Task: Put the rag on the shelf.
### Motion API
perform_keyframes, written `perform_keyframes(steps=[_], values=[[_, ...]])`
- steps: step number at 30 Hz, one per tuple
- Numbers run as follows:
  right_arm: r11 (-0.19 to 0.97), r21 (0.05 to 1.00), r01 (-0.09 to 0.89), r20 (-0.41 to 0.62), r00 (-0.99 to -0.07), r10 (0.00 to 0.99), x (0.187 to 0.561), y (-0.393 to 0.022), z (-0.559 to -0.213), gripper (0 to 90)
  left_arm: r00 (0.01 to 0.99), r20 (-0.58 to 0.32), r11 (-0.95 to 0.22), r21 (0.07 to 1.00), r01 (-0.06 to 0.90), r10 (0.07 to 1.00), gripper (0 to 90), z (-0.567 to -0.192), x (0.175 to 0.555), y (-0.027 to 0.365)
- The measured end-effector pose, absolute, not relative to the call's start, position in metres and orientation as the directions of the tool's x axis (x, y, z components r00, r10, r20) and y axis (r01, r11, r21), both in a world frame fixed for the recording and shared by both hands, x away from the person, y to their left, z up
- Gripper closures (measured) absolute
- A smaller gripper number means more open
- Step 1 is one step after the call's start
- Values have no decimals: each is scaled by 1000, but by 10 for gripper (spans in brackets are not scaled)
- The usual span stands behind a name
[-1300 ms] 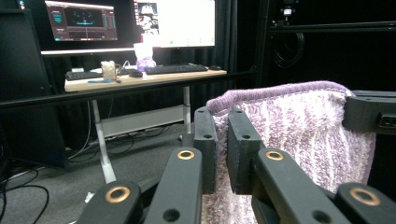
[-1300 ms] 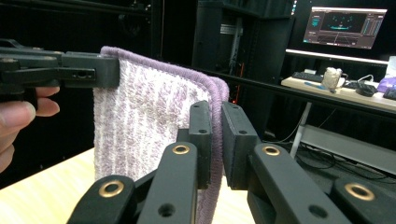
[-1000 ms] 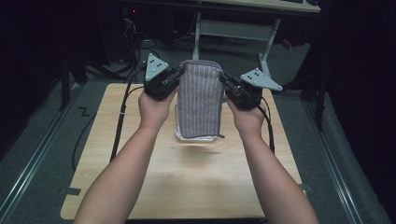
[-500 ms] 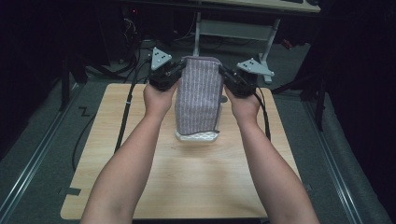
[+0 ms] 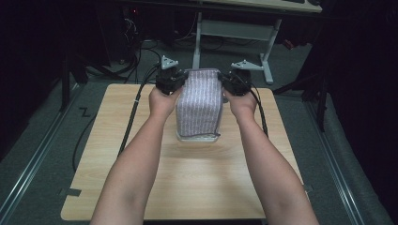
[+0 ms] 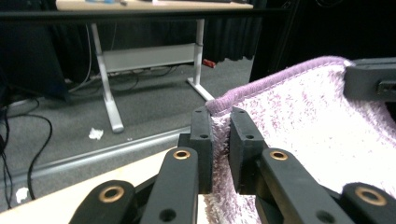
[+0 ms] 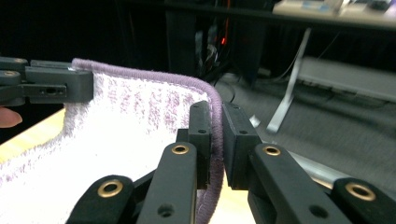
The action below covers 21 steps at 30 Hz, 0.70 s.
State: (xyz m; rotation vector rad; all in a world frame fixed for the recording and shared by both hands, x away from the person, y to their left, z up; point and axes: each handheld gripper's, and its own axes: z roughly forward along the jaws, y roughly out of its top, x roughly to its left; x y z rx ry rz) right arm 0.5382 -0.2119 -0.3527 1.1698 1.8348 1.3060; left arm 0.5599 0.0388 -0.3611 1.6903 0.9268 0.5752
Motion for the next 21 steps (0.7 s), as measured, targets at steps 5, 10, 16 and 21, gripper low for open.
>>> perform_keyframes(steps=[5,10,16,21], values=[[150,924,352,21,-438,899,544,-212,-363,803,579,-92,-121,940,319,810,776,-371,559,39],[152,918,367,31,-449,893,546,-209,-366,740,577,-118,-94,941,325,808,647,-372,558,41],[175,918,356,4,-449,894,544,-208,-365,724,573,-123,-83,944,321,810,602,-370,556,42],[195,916,351,-17,-451,892,540,-210,-365,698,573,-117,-80,948,308,811,585,-368,550,46]])
